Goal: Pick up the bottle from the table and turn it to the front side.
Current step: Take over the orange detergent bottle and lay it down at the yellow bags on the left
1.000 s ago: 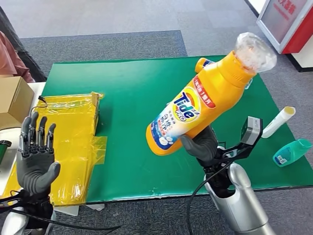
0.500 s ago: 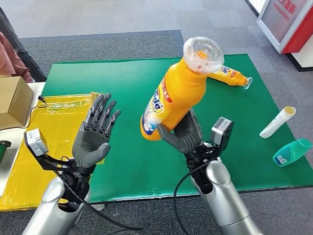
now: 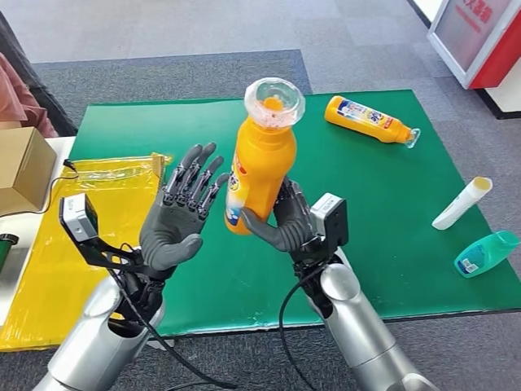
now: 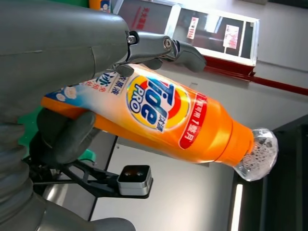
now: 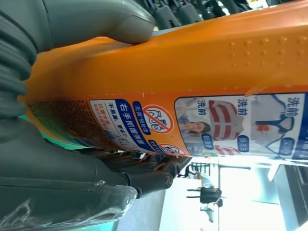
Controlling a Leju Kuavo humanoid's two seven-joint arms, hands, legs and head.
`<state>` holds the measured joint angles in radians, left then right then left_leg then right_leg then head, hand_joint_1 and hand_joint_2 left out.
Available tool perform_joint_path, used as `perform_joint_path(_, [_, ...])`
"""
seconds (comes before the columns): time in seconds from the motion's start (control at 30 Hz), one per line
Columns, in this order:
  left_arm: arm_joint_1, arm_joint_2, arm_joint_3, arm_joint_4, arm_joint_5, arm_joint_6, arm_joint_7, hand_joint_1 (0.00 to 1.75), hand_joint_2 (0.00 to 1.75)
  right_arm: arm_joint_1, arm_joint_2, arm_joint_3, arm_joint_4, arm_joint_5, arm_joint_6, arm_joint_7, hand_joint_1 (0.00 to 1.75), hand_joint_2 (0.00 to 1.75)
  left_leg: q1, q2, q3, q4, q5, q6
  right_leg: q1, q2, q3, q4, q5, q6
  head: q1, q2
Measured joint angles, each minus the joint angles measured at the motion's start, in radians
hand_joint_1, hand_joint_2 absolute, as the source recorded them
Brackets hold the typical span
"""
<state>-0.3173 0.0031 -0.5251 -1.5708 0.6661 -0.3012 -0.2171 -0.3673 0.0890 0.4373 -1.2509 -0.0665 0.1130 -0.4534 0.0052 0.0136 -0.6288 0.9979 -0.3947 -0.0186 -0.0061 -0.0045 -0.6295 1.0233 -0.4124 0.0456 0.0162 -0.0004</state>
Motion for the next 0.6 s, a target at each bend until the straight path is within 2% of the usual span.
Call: perform_joint_path(0.6, [-0.013,-0.016,-0.007,0.008,-0.069,0.128,-0.037,0.0,1.75,0.02,0.013,0.076,0.037,0.069,-0.031,-0.027,1.75,1.75,0.0,0.0,0.0,0.0,0.0,0.0,0.0,0.0,0.0,0.0,0.0,0.0,0.0,0.0])
